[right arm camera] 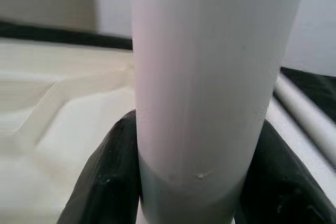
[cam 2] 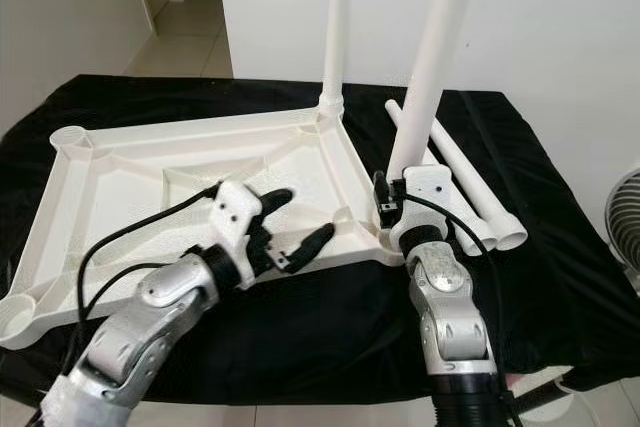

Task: Building children table

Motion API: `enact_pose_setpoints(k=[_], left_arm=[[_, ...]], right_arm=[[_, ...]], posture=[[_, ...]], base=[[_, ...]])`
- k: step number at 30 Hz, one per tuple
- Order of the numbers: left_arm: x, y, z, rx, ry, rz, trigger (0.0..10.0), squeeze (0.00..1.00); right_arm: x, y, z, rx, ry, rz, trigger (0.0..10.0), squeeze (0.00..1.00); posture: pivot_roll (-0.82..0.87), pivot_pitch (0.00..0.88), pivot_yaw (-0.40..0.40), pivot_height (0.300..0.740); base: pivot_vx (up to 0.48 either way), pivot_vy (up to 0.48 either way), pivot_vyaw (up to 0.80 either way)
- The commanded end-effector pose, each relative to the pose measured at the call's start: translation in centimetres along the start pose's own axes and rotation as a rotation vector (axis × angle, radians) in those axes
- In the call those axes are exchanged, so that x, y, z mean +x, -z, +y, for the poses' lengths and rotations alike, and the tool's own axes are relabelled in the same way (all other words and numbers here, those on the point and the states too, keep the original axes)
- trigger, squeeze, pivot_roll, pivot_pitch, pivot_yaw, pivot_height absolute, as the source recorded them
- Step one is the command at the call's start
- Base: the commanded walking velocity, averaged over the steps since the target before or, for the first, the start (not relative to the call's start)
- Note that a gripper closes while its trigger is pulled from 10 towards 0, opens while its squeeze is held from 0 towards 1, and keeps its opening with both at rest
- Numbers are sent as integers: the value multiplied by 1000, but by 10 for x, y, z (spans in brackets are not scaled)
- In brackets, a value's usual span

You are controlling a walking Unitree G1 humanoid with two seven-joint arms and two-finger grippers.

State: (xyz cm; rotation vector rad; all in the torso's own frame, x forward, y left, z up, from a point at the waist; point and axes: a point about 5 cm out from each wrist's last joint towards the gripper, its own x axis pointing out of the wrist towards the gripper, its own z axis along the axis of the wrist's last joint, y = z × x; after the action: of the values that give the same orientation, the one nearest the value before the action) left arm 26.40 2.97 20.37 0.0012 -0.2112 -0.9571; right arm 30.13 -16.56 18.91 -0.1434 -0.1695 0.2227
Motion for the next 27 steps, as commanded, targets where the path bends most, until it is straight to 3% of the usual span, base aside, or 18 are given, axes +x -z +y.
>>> enact_pose_setpoints(k=[1, 8, 12, 27], left_arm=[[7, -2, -11, -7, 163, -7, 10000, 0], [23, -15, -11, -135, 265, -32, 10000, 0], [25, -15, -9, -147, 301, -18, 10000, 0], [21, -26, -7, -182, 405, -6, 10000, 0]], right_arm=[[-3, 4, 12, 2, -121, 26, 10000, 0], [-14, -2, 11, -20, -351, 27, 10000, 0], [-23, -4, 9, -4, -446, 28, 10000, 0], [-38, 5, 6, -38, -615, 108, 10000, 0]], posture=[[-12, 68, 20, 740], [-33, 68, 45, 740], [-39, 66, 52, 740], [-35, 58, 56, 740]], base=[[0, 0, 0], [0, 0, 0], [0, 0, 0], [0, 0, 0]])
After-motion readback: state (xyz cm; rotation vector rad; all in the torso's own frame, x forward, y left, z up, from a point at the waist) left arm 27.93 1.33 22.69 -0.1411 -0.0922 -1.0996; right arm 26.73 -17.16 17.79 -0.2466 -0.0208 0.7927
